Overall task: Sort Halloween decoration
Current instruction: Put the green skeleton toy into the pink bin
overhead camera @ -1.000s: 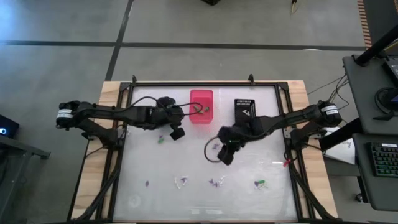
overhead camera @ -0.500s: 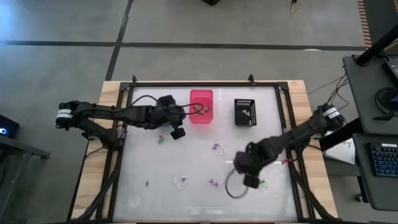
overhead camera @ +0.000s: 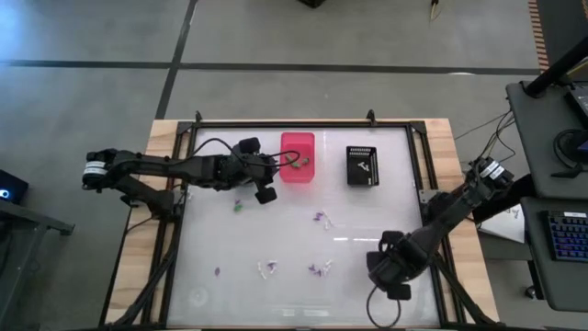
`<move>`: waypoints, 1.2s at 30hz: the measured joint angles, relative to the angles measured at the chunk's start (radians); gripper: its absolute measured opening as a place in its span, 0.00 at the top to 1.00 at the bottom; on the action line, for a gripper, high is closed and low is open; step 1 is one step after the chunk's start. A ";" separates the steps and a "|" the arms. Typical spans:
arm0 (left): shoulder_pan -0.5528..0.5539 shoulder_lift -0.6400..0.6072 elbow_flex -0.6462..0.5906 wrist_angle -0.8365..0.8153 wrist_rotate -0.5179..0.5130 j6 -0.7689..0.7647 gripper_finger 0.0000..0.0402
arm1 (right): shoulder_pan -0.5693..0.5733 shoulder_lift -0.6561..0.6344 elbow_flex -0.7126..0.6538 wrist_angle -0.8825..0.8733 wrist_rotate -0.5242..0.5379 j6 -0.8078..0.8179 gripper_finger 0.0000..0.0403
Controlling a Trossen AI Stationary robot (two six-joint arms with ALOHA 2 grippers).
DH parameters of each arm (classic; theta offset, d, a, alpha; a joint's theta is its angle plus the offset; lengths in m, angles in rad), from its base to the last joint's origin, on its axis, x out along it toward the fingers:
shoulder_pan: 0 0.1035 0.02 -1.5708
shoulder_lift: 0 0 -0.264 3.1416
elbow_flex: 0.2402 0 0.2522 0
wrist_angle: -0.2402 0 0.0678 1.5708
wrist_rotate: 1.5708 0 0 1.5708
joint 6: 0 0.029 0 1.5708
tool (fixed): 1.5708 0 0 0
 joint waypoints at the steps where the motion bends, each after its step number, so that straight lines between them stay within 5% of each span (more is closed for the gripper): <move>1: 0.000 0.000 0.002 0.000 0.000 0.000 0.79 | 0.011 0.000 -0.013 0.021 0.000 0.017 0.87; 8: 0.001 0.000 0.004 0.002 0.000 0.000 0.79 | 0.039 0.000 -0.080 0.033 0.057 0.169 0.80; 15: 0.002 0.000 0.004 0.001 0.000 -0.017 0.79 | 0.039 0.000 -0.119 0.064 0.087 0.099 0.71; 36: 0.002 0.000 0.004 0.001 0.002 -0.028 0.79 | 0.039 0.000 -0.185 0.192 0.134 0.081 0.71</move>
